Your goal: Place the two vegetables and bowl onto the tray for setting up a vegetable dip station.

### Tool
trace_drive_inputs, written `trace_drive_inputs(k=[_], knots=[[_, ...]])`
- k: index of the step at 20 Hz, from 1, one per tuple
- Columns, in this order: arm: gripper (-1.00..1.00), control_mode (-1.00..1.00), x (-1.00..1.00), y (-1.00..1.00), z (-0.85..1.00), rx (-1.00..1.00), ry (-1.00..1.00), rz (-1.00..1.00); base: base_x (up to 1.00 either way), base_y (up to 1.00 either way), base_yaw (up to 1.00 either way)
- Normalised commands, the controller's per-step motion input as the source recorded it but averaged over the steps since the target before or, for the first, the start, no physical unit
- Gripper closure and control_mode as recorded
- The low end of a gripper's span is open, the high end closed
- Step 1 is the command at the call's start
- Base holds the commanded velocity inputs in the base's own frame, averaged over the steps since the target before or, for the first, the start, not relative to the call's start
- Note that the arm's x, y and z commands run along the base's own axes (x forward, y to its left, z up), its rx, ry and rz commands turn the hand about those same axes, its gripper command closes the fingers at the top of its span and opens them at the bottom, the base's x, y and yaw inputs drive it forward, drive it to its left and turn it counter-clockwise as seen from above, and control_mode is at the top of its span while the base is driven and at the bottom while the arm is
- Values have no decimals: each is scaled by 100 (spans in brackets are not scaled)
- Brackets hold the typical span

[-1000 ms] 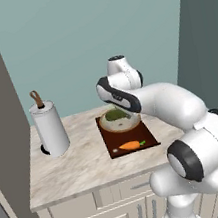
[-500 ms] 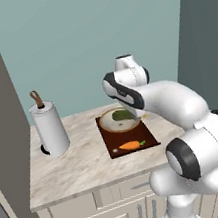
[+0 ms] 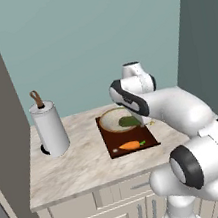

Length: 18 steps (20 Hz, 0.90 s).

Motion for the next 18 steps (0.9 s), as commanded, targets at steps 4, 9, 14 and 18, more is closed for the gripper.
trace_drive_inputs(k=[4,9,14,18], knots=[[100,-100,1,-26,-30,0,1,0,0,0,0],[100,-100,0,-26,-24,1,0,0,0,0,0],[100,-100,1,-18,-25,4,0,0,0,0,0],[100,-100,3,-2,-30,6,0,-2,0,0,0]])
